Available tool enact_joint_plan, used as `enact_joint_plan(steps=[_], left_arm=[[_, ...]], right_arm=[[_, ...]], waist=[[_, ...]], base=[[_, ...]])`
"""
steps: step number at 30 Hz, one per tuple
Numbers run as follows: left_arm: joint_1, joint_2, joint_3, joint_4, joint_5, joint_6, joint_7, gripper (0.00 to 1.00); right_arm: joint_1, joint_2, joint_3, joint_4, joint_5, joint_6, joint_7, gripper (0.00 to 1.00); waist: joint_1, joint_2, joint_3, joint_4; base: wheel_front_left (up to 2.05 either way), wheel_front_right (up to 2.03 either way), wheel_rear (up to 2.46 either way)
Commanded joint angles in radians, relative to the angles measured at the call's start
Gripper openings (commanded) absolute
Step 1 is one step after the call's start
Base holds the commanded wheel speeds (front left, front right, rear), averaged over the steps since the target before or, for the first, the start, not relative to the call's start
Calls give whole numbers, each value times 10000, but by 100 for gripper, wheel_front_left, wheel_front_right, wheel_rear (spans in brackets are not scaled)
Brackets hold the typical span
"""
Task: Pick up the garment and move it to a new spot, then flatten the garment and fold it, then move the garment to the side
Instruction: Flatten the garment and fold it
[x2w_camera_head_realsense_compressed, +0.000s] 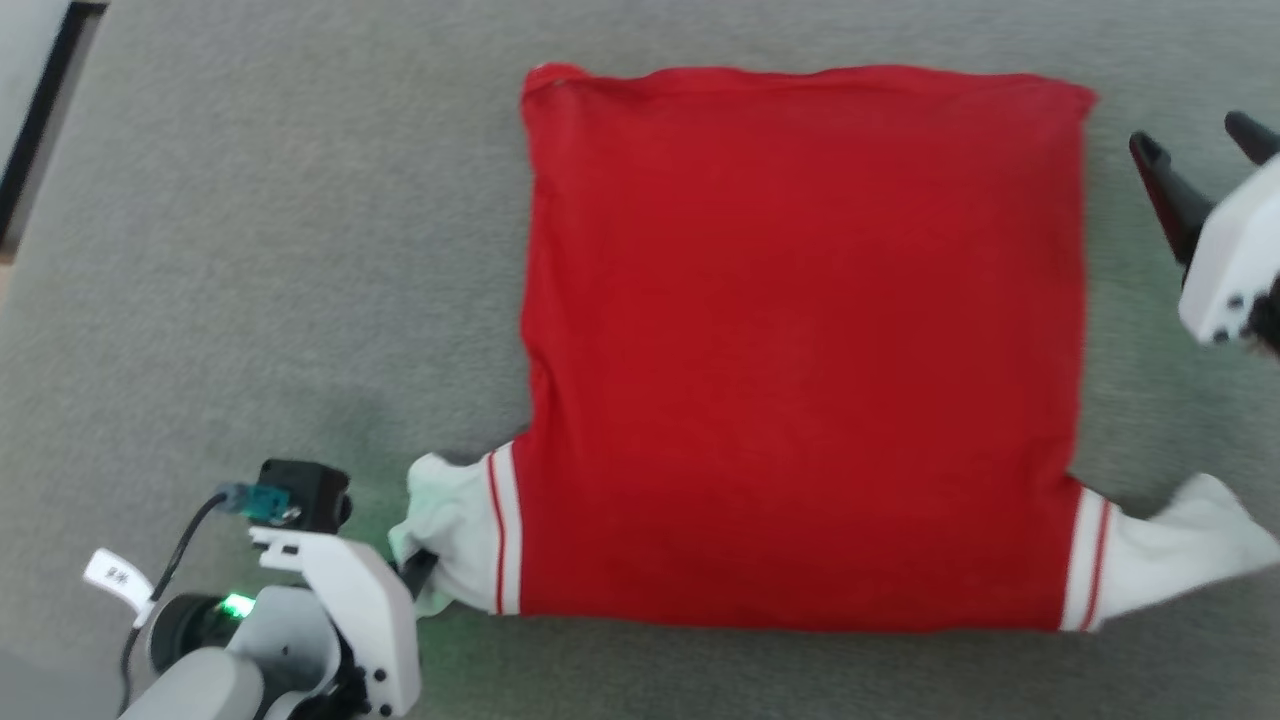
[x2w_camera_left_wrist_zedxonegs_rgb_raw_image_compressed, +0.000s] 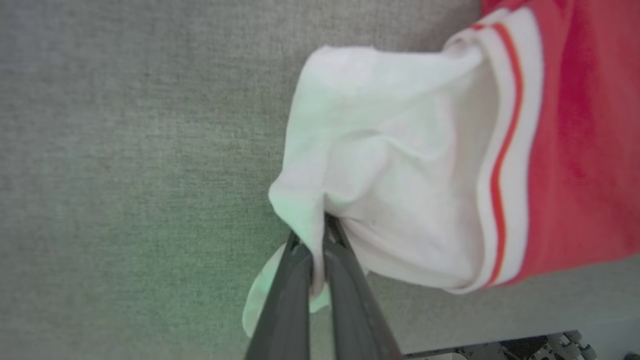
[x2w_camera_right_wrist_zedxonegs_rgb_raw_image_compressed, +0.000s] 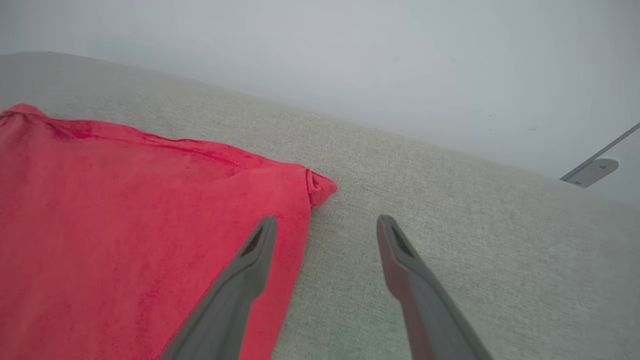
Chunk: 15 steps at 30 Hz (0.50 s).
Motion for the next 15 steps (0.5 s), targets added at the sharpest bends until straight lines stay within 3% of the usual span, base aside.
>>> enact_joint_plan(steps=[1,8,14,15], left_arm=[[-273,-171,-121,139,75,-115,42,0],[-827,-570,-417,668,222,-480,-30,0],[-1118,-846,-591,1181,257,-727,-104,0],[-1143,-883,-614,1264,250,-778,-134,0]], right_arm=[[-500,-96,122,629,0,-3,6,100],[-2194,-306,842,3475,-92,-1,826,100],[-2954,-197,1685,5966,104,0,2740,100],[-2965,-148,1892,6242,198,2,3084,85]], waist=[[0,0,294,397],[0,0,639,993],[0,0,778,1303],[0,0,781,1323]], base=[[0,0,0],[0,0,0],[0,0,0],[0,0,0]])
